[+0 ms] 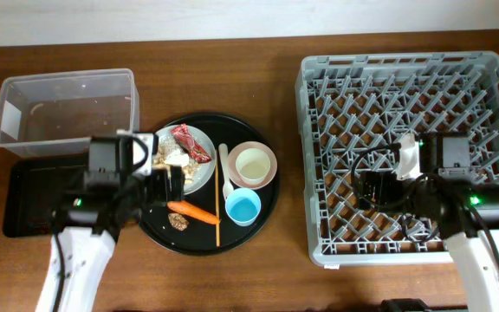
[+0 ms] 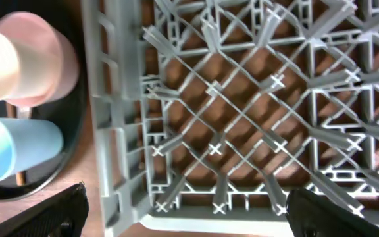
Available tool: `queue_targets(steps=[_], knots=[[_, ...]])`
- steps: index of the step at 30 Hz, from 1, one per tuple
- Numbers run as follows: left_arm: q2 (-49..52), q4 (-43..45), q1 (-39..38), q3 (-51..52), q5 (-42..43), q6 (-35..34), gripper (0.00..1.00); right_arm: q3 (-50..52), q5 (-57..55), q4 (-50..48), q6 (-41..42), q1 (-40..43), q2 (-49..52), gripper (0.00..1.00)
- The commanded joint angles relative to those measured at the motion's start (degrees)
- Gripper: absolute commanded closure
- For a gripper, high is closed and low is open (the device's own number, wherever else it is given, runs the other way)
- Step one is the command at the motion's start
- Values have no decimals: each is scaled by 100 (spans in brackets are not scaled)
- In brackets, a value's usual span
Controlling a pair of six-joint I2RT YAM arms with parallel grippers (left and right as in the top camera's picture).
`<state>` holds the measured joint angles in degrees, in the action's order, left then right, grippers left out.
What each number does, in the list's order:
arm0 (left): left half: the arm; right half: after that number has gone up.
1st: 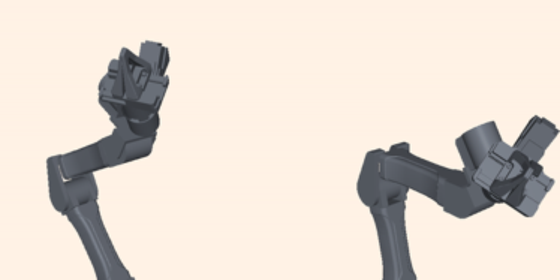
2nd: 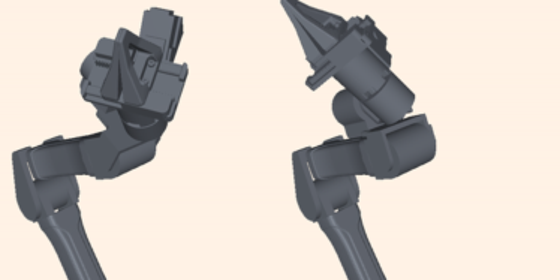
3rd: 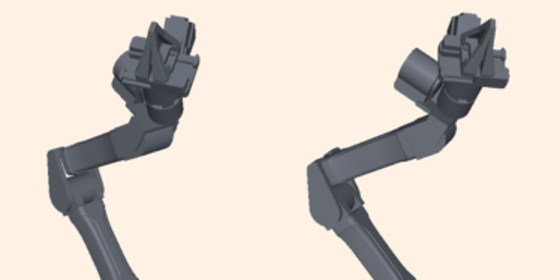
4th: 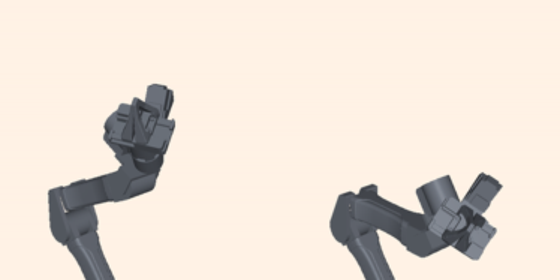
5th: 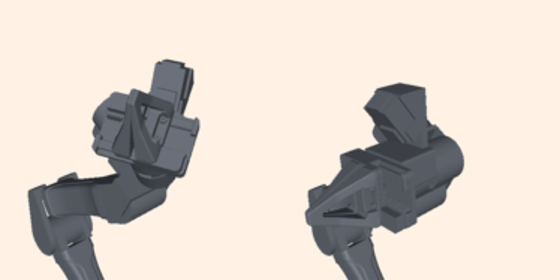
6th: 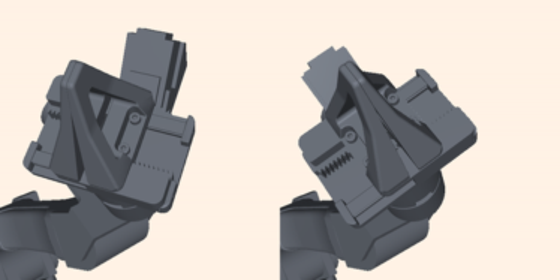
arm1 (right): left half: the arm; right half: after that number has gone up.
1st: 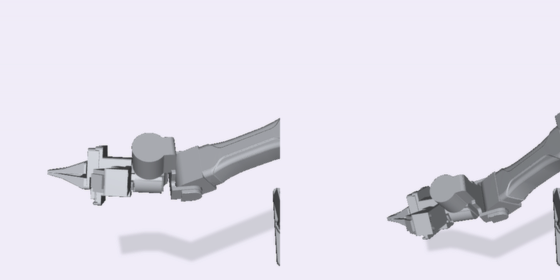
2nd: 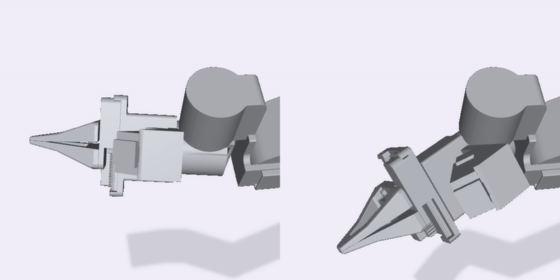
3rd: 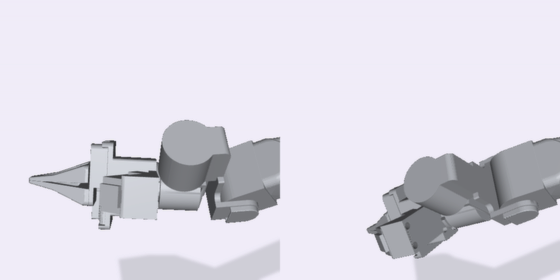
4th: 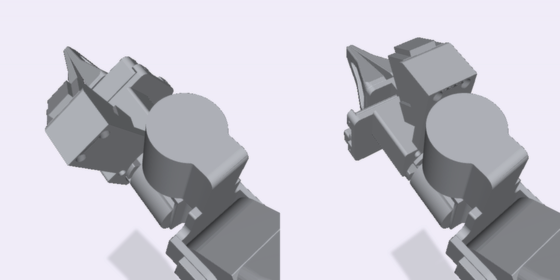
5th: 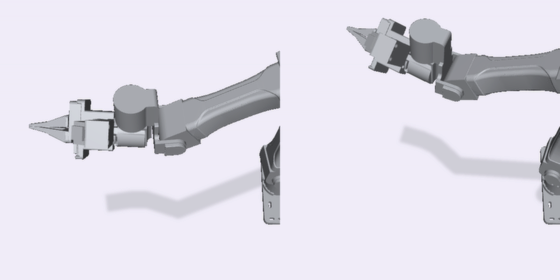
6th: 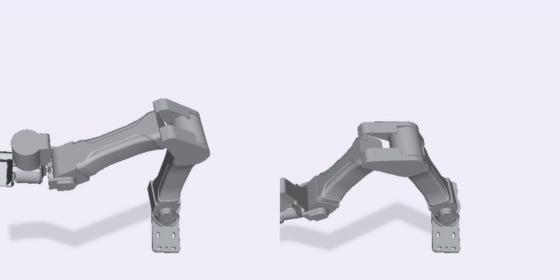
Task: Sort waste into correct bins and load items into the dishwasher rack
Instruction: 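Grasp the red snack wrapper on the plate with the left gripper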
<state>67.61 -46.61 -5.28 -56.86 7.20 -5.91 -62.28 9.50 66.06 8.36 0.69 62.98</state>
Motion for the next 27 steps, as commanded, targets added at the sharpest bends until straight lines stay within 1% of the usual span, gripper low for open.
queue_targets(steps=[1, 3, 4, 6, 7, 8, 9, 11, 12, 13, 14, 17, 19, 22, 24, 27], knots=[[977, 640, 20, -94, 96, -203, 1, -129, -413, -2, -81, -31, 0, 1], [1508, 1019, 20, -94, 96, -308, 1, -129, -420, -2, -81, -31, 2, 1], [1993, 1298, 20, -94, 96, -308, 2, -129, -420, 0, -81, -31, 2, 1], [2382, 1558, 20, -94, 96, -308, 7, -129, -417, 0, -81, -31, 2, 1], [2479, 1685, 20, -94, 96, -308, 10, -129, -417, 2, -81, -31, 2, 1], [2538, 1818, 20, -94, 94, -308, 11, -129, -417, 0, -81, -31, 2, 1], [2581, 1958, 20, -94, 94, -306, 22, -129, -417, 0, -81, -31, 2, 1], [2634, 2068, 20, -94, 96, -308, 28, -129, -417, 0, -81, -31, 2, 1], [2636, 2068, 20, -94, 96, -308, 34, -129, -420, -2, -81, -31, 2, 1], [2636, 2065, 20, -94, 96, -308, 50, -129, -417, -2, -81, -31, 2, 1], [2636, 2048, 17, -94, 98, -308, 58, -129, -420, -4, -81, -31, 2, 1], [2682, 1917, 13, -94, 96, -306, 58, -129, -420, -2, -81, -31, 2, 1], [2820, 1860, 15, -94, 94, -306, 63, -129, -420, -4, -81, -31, 2, 1], [2848, 1950, 15, -96, 92, -306, 93, -129, -420, -2, -81, -31, 2, 1], [2841, 2013, 20, -114, 92, -306, 96, -129, -420, -4, -81, -31, 2, 1], [2726, 2000, 20, -275, 92, -304, 97, -129, -420, -4, -81, -31, 2, 1]])
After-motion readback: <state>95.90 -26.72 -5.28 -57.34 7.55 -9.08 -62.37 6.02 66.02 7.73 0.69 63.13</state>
